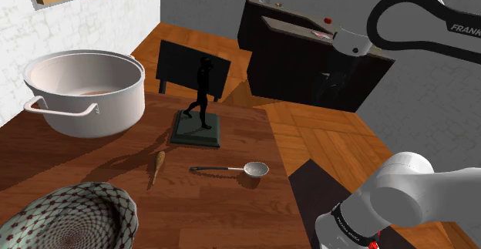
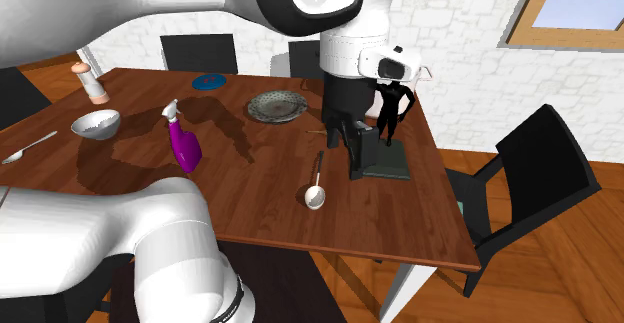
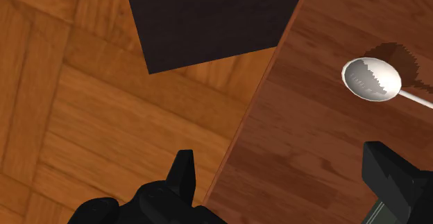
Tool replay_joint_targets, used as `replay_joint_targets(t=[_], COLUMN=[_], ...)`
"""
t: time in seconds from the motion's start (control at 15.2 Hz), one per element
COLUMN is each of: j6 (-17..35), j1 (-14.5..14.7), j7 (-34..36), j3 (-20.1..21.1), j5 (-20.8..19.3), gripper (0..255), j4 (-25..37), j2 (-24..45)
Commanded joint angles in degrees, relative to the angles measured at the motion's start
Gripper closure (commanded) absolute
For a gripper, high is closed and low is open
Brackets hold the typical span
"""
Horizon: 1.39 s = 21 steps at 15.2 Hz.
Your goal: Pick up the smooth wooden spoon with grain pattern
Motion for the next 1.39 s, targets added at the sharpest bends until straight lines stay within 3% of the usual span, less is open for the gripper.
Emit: replay_joint_targets(t=[0.0, 0.73, 1.32], j6=[0.0, 12.5, 22.6], j1=[0.0, 3.2, 4.1], j7=[0.0, 16.3, 29.8], j3=[0.0, 11.9, 20.9], j5=[0.0, 8.6, 10.1], gripper=[0, 0, 0], j4=[0.0, -1.1, 5.1], j2=[0.0, 12.7, 29.5])
